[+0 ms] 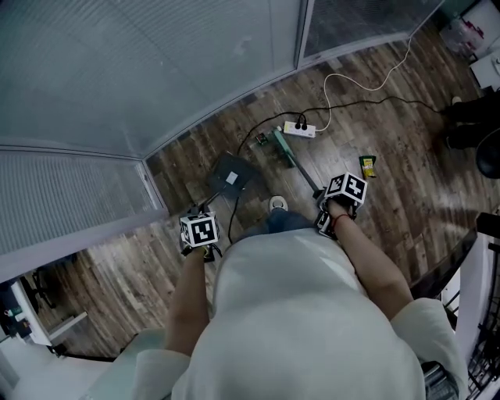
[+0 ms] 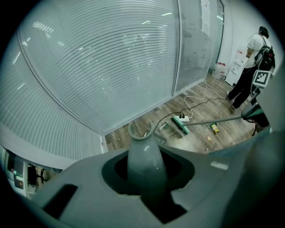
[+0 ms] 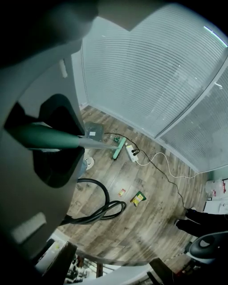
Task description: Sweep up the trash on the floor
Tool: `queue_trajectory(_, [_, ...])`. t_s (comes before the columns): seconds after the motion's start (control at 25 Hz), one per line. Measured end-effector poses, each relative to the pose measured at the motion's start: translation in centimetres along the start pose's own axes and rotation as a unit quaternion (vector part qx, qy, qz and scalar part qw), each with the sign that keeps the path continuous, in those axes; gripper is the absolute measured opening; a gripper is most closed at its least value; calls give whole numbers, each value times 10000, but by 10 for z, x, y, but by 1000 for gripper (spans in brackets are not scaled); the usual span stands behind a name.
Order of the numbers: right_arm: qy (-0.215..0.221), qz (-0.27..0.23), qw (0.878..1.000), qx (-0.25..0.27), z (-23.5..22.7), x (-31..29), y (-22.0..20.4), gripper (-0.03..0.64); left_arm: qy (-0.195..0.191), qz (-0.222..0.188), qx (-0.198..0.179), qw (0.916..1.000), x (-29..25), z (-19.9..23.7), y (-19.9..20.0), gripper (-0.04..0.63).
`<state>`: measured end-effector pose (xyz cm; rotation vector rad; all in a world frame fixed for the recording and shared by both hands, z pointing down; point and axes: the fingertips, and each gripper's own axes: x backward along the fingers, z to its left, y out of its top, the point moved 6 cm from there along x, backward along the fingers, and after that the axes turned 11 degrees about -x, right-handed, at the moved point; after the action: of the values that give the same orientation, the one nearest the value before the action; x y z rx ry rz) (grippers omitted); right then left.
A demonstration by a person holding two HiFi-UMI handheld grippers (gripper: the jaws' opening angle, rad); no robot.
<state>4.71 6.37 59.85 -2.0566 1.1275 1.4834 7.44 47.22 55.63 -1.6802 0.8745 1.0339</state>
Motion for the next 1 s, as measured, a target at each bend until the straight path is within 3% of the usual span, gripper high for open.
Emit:
queue_trajectory(0.24, [168, -10, 9996, -218, 12, -1, 13, 97, 120, 2, -15, 9999, -4, 19, 29, 94])
queue_trajectory(0.64, [205, -227, 9966, -768, 56, -20, 36, 98, 85, -3, -840, 9964, -52, 71, 97, 95])
queue_trajectory(1.0, [47, -531, 9923, -1121, 104, -35, 49, 97, -271, 24, -1361, 9903, -99, 118, 151, 95])
